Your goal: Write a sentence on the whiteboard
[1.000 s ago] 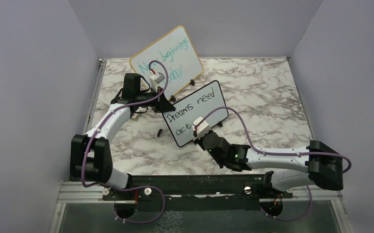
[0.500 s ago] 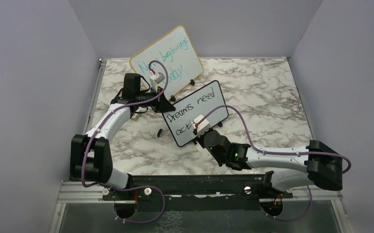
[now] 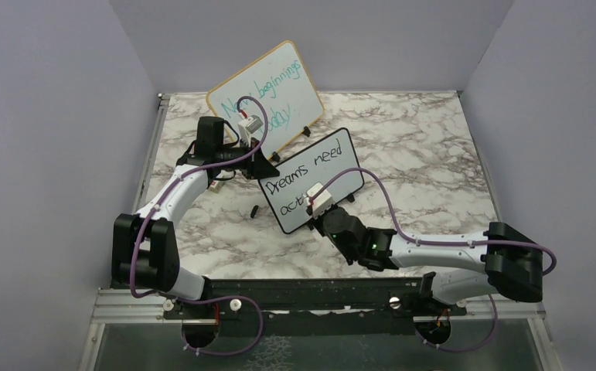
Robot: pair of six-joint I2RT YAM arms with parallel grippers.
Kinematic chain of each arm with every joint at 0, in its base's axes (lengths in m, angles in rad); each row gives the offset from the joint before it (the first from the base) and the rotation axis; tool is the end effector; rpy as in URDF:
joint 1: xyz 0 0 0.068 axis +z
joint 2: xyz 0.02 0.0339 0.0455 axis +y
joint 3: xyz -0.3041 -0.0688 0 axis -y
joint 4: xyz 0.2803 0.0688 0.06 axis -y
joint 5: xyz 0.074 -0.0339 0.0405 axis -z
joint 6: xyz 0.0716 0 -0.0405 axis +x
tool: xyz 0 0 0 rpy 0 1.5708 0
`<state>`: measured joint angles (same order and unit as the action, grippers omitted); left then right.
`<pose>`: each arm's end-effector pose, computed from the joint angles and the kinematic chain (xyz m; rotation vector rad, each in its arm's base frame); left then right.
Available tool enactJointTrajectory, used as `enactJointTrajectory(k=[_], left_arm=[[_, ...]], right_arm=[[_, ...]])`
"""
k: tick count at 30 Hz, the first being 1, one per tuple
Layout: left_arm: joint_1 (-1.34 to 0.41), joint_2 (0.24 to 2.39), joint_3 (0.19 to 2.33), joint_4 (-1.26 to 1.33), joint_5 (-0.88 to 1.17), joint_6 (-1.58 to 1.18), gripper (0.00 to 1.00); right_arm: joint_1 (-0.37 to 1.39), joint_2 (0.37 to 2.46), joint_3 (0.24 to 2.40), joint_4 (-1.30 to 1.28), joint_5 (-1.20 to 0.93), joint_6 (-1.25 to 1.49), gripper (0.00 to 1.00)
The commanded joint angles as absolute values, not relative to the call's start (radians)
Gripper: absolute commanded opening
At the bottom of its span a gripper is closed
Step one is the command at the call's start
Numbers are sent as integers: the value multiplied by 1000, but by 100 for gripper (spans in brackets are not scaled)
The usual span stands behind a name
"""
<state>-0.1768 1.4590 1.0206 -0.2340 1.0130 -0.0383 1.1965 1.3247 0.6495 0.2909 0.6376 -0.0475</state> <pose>0.3367 -0.1219 0.2813 0.6920 2.0166 -1.2426 0.1582 0.2861 0.2308 -0.7374 1.7294 0.1639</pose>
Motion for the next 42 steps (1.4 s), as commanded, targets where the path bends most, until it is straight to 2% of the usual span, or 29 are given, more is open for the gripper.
enactJointTrajectory(k=[1,16,34,42], left_arm=[[-181,1479,1026,-296,1012,-17,0],[-181,1479,1026,-296,1009,-17,0],[-181,1477,1025,-296,1011,-17,0],[-181,1476,1026,-296,1010,-15,0]], right_arm=[[1185,1299,648,302,638,-24,0],[1186,1267,616,252,573,-3,0],[1184,1320,615,317,642,14,0],[1184,1319,629,214,606,40,0]])
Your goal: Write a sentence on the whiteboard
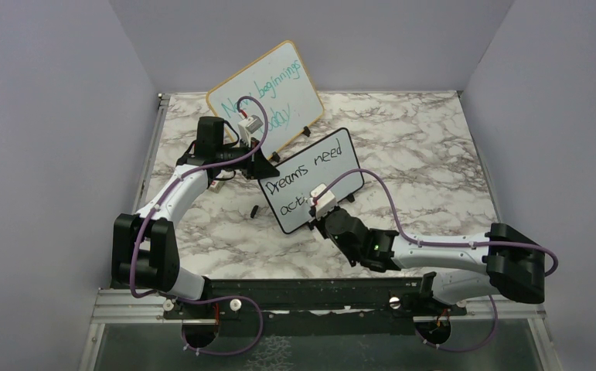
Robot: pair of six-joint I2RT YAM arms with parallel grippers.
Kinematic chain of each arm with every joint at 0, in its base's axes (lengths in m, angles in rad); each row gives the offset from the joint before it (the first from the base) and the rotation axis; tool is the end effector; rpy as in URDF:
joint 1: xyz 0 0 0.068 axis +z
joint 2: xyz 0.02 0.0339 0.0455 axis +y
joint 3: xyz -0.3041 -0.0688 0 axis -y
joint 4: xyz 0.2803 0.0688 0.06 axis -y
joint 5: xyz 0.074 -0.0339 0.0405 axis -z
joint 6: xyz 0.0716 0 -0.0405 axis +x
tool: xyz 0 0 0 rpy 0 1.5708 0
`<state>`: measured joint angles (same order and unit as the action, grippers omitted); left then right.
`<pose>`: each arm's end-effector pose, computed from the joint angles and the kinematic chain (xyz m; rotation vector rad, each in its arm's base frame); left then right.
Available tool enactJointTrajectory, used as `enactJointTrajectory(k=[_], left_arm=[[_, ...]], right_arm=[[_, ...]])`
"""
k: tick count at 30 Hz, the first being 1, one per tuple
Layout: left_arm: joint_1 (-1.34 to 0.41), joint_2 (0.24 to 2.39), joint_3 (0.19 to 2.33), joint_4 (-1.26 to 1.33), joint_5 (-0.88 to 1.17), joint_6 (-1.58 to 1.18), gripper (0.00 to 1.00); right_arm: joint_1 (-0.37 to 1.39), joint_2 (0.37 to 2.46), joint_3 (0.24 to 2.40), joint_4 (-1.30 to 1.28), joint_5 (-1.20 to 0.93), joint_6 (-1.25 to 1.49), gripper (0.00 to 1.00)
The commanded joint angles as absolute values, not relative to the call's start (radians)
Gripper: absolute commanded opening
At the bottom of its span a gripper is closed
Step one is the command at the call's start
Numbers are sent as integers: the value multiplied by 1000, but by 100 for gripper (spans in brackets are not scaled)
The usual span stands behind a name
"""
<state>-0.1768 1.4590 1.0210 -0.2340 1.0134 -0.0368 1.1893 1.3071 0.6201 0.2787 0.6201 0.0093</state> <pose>0.3367 -0.1219 0.2815 0.6938 2.0151 -1.2420 0.1566 0.2786 0.2232 -0.7110 1.7670 0.1976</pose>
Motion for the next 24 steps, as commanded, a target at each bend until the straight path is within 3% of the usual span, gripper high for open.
enactJointTrajectory(k=[1,11,24], left_arm=[[-181,1476,1026,-296,1009,-15,0],[-180,1479,1026,-296,1011,-15,0],[-181,1480,1028,-296,1012,-15,0]], right_arm=[[1184,1316,628,198,601,47,0],[1184,1298,623,132,566,73,0],[1178,1226,609,224,650,26,0]])
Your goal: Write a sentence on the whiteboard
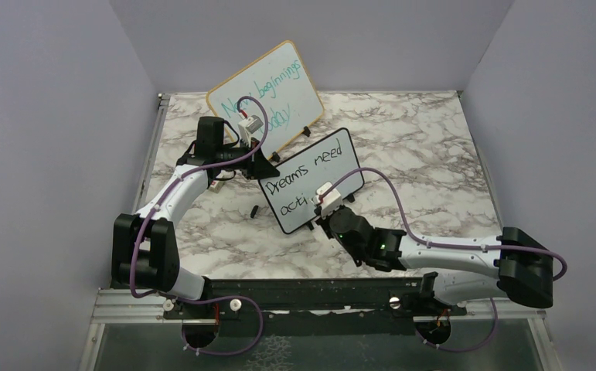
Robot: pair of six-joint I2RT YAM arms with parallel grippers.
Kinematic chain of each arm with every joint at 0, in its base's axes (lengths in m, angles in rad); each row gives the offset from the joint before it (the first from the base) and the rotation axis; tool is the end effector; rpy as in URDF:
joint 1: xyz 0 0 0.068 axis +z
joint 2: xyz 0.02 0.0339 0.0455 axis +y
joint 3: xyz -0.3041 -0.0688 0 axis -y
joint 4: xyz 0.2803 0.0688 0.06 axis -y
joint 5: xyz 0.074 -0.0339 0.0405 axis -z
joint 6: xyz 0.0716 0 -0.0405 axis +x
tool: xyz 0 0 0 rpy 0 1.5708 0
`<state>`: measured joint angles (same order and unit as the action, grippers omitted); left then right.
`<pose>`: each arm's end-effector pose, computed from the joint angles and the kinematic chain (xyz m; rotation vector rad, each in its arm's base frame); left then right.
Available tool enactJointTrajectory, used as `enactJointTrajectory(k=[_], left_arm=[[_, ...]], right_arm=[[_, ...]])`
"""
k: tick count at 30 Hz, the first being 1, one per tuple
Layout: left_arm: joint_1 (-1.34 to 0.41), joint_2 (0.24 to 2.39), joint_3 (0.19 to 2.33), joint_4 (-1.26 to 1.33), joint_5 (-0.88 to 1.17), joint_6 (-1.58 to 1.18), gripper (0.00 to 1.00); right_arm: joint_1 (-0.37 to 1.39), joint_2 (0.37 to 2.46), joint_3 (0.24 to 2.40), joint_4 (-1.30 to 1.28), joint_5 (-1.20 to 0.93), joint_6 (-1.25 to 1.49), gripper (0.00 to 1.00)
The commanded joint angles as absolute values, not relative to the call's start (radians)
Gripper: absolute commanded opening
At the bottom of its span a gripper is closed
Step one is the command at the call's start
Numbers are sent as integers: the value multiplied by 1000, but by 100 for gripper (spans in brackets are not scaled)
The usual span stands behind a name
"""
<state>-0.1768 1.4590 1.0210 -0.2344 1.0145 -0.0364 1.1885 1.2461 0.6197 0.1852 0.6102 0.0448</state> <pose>0.3366 -0.1219 0.2815 0.6945 2.0148 -1.2431 0.1519 0.2679 0.2293 -0.7081 1.7996 0.2077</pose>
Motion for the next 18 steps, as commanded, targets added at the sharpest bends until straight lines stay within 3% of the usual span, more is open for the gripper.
enactJointTrajectory(k=[1,18], left_arm=[[-181,1480,1028,-296,1012,-15,0],[-181,1479,1026,-296,1013,-15,0]], right_arm=[[1175,1228,608,231,651,26,0],[1154,1280,623,292,615,15,0]])
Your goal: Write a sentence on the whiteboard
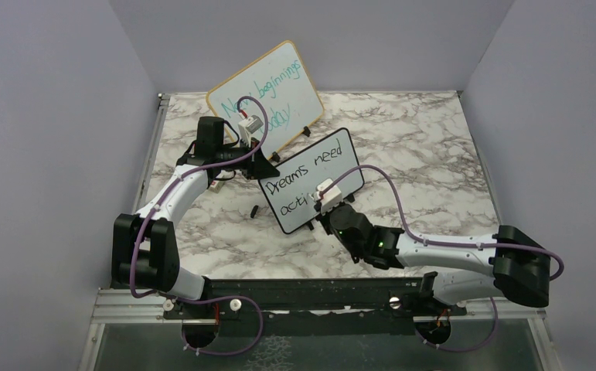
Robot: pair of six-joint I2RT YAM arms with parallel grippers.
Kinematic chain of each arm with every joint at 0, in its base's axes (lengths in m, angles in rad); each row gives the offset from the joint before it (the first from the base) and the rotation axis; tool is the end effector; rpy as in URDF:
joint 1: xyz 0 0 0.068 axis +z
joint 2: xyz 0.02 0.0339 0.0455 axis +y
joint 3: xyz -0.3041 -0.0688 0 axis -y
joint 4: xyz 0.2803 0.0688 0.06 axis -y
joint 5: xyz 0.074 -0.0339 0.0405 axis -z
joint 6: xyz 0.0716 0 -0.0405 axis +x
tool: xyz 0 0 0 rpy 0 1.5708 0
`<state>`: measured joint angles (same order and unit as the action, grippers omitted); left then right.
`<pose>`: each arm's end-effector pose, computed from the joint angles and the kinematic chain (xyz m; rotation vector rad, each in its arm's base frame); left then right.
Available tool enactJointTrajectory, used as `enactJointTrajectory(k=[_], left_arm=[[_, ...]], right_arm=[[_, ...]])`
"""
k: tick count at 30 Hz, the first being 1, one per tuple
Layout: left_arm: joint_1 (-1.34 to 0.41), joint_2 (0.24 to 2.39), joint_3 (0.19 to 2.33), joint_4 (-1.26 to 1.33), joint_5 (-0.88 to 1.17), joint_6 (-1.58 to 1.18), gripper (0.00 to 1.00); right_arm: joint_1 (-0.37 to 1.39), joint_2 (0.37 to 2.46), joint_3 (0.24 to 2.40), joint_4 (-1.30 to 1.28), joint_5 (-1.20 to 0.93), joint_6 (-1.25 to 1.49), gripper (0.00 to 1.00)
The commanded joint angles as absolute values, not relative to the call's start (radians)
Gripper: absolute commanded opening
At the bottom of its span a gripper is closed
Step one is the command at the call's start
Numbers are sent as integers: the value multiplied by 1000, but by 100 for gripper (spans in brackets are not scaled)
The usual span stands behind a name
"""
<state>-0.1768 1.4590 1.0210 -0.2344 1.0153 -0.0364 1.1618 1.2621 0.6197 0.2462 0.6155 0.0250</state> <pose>0.3366 -0.1219 0.2815 0.6949 2.0144 -1.2440 0.1613 0.2682 0.2322 -0.6679 1.7749 0.2017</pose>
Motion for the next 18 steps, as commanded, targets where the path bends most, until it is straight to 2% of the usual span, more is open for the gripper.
enactJointTrajectory(k=[1,18], left_arm=[[-181,1479,1026,-296,1012,-15,0],[-181,1480,1026,-296,1009,-15,0]], right_arm=[[1155,1283,624,290,611,15,0],[1154,1278,610,217,523,30,0]])
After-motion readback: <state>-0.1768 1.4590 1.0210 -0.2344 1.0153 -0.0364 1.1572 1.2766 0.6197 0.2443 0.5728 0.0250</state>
